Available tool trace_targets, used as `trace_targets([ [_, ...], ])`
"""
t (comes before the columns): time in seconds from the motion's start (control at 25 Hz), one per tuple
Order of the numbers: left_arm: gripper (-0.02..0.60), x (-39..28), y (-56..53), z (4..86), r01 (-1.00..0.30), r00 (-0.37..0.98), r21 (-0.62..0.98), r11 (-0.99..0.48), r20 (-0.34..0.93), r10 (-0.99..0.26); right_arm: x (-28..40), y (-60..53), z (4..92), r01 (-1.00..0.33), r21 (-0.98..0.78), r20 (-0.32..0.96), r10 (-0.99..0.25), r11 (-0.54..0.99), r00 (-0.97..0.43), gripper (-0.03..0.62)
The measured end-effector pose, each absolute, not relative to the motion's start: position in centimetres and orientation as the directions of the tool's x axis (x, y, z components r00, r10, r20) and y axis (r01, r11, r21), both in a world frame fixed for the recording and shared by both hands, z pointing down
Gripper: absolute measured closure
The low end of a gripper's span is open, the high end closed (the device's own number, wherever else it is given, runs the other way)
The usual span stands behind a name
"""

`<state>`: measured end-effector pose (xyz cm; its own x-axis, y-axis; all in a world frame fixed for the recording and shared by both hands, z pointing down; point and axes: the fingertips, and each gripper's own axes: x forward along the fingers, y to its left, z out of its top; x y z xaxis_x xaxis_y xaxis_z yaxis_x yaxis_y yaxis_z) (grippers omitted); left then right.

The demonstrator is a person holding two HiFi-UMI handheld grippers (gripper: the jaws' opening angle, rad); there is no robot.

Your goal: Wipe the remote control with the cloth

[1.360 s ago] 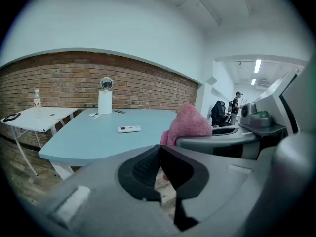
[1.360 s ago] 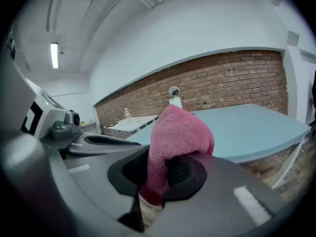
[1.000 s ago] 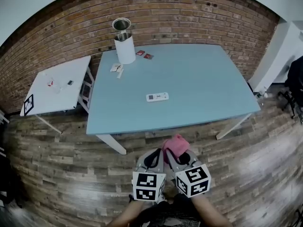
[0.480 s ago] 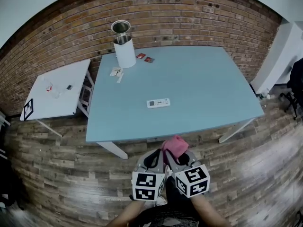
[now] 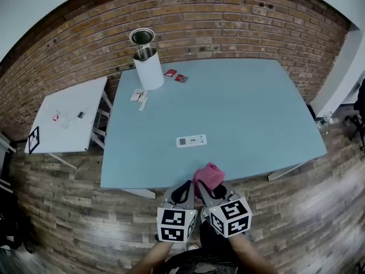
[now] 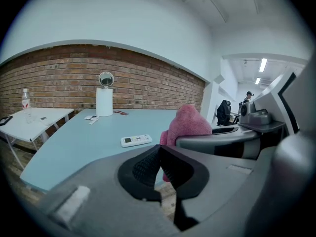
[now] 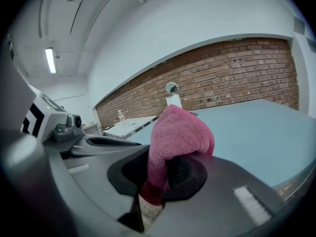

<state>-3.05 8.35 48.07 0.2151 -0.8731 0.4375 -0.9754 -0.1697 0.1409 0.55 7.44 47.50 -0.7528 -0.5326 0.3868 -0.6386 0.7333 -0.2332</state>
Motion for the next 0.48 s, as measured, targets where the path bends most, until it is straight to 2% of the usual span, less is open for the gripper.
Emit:
trace_targets([
  [0.48, 0.580, -5.4, 1.2, 51.4, -0.987, 0.160, 0.108, -0.122, 0.504, -0.849, -1.7, -0.1, 50.7, -0.562, -0.298, 0.443, -0.409, 0.772, -0.798, 0.530],
])
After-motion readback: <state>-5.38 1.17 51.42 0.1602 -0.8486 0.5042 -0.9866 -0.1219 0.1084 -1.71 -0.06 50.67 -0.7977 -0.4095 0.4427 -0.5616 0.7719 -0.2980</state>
